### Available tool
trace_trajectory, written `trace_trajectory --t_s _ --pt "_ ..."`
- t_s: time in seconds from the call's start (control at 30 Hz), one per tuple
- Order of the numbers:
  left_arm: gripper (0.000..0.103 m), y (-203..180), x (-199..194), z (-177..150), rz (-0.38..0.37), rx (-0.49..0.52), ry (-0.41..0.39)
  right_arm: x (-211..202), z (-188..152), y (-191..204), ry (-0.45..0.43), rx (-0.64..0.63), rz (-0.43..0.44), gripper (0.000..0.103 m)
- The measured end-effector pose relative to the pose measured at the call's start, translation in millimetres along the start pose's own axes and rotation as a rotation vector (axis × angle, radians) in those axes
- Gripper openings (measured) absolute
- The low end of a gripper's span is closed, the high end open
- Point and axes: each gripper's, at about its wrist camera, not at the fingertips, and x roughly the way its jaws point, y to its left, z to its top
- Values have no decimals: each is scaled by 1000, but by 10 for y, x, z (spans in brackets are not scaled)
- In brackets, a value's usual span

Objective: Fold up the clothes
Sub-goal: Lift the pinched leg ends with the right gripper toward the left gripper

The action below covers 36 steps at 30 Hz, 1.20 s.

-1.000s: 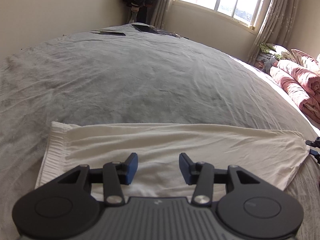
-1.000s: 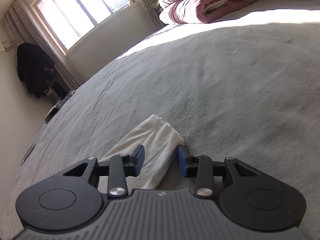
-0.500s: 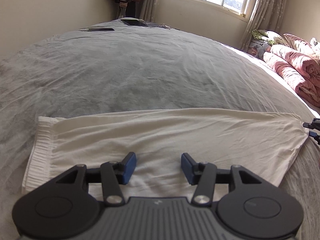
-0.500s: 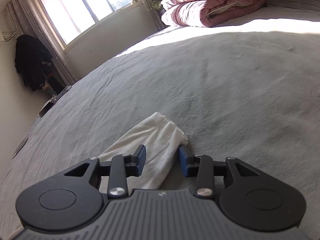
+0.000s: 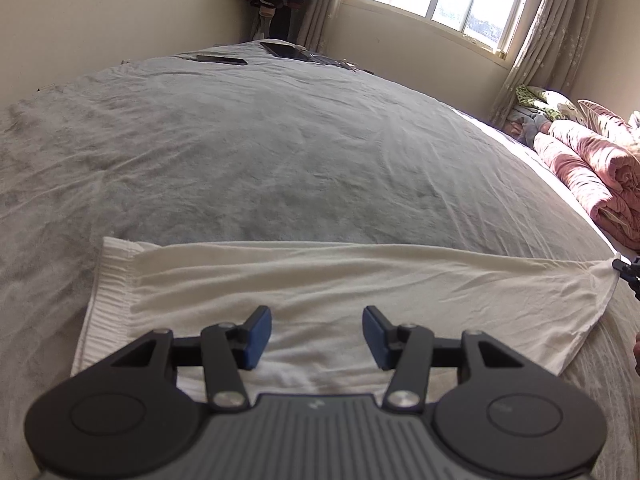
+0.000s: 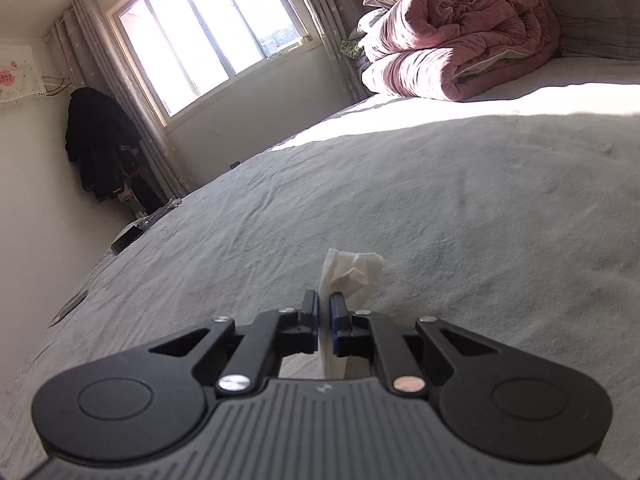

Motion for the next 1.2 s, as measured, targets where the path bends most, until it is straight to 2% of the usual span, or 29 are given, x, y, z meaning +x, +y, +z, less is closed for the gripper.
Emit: trace_trajectory --t_s 0.27,0.37,0.5,0.73,0.8,0.83,0.97,1.07,1.13,1.2 --pt "52 142 -144 92 -26 -70 -30 -298 -81 615 -61 -135 90 8" --pt "52 251 -217 128 -34 -111 -39 -409 -215 939 -71 -246 115 8" --pt "51 402 -278 157 -29 -169 -35 -508 -512 1399 -63 -424 161 8" --pt "51 748 -391 189 -65 -325 -29 -730 -1115 2143 -34 -594 297 8" --pt "51 826 -381 165 -84 -371 -11 -899 -1335 2330 -39 -647 342 2" --pt "51 848 -375 153 -97 -385 -2 -1004 -1456 2417 -37 -676 361 2" --pt "51 845 -329 115 -155 -411 40 -1278 -1895 2572 -14 -850 395 1" --pt "51 804 -312 96 -166 -403 53 -1250 -1972 2489 62 -933 403 2" --pt "51 775 -301 92 -170 -398 58 -1159 -1913 2397 97 -941 385 14" --pt "51 736 -288 97 -173 -391 60 -1069 -1866 2335 116 -959 362 20"
